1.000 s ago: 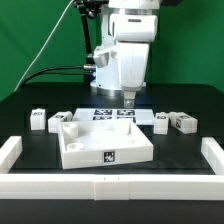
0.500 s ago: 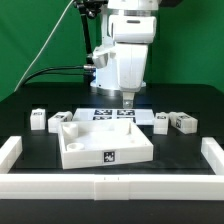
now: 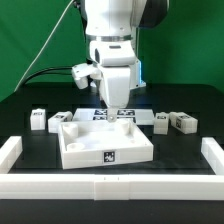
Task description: Assemble one leg
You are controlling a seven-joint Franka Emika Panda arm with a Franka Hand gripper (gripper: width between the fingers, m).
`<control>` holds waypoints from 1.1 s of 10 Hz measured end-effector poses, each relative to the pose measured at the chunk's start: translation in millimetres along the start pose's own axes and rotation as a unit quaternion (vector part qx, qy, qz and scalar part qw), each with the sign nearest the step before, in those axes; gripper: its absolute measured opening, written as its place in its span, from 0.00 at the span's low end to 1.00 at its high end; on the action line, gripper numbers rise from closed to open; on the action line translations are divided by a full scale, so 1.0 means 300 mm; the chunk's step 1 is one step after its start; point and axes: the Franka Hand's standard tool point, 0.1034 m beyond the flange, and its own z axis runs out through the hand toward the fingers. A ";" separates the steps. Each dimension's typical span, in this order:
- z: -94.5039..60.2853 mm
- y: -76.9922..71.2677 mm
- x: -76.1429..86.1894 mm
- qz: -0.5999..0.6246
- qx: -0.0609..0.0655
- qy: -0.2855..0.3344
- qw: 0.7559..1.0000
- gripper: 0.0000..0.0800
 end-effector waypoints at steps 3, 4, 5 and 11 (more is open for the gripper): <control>0.027 -0.030 -0.038 0.015 0.009 0.003 1.000 0.81; 0.056 -0.034 -0.029 0.014 0.016 0.007 1.000 0.81; 0.082 -0.033 -0.021 0.012 0.022 0.010 1.000 0.81; 0.115 -0.049 -0.025 0.017 0.031 0.014 0.999 0.69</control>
Offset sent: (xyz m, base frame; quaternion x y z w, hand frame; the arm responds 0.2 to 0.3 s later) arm 0.0008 0.0046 -0.0283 0.0157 0.0159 -0.0195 0.9996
